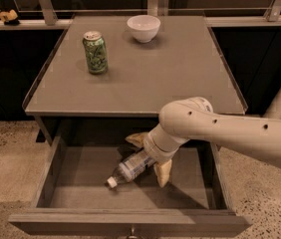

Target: Pick blue plastic bottle from top drawer and place on counter

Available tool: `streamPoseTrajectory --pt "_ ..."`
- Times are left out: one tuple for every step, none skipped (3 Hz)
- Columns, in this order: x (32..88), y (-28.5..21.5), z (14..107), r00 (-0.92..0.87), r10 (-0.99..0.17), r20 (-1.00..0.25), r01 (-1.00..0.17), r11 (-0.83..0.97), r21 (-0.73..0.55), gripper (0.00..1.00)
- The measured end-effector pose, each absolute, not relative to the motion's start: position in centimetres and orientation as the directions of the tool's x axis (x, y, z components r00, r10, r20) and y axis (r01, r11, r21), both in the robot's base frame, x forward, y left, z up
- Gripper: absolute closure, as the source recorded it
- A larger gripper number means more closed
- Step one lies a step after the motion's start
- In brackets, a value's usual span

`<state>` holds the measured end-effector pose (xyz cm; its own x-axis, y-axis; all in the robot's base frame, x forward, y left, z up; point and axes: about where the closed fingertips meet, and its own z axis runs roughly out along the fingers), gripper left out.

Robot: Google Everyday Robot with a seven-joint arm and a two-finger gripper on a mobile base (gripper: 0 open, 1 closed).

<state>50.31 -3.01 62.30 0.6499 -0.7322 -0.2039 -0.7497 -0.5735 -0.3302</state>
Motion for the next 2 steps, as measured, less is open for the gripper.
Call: streamPoseTrajectory --pt "49.68 -1.85 59.51 0.669 -0.707 -0.231 -0.739 -0.597 -0.313 0.00" --pt "49.68 -1.85 59.50 0.669 -0.707 -0.231 -0.739 -0.597 -0.313 0.00"
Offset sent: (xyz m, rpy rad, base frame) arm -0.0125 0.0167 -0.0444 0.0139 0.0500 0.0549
